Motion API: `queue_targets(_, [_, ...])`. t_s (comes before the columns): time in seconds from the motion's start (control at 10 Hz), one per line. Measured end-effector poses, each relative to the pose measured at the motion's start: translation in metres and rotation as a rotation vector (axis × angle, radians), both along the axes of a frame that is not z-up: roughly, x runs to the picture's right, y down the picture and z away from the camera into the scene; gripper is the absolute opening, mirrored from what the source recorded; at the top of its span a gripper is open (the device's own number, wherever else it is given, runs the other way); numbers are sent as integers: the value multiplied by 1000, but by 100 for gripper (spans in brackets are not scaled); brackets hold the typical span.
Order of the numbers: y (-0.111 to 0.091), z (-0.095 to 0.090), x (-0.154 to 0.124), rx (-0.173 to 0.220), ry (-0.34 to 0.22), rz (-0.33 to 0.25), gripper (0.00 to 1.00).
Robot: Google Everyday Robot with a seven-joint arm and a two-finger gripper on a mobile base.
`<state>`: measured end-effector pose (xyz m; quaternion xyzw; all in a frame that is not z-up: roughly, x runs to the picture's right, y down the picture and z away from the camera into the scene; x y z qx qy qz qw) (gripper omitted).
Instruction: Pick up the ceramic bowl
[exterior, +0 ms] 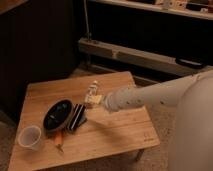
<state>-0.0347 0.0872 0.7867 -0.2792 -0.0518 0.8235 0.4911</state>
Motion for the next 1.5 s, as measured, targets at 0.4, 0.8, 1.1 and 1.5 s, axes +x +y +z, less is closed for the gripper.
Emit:
queue_targets(0.4, [0, 0, 0, 1, 0, 1, 80])
queue_targets(0.8, [0, 0, 1, 0, 1, 1, 80])
queue_targets(1.1, [0, 0, 1, 1, 1, 1, 80])
queue_targets(1.5, [-3, -3, 0, 7, 2, -4, 80])
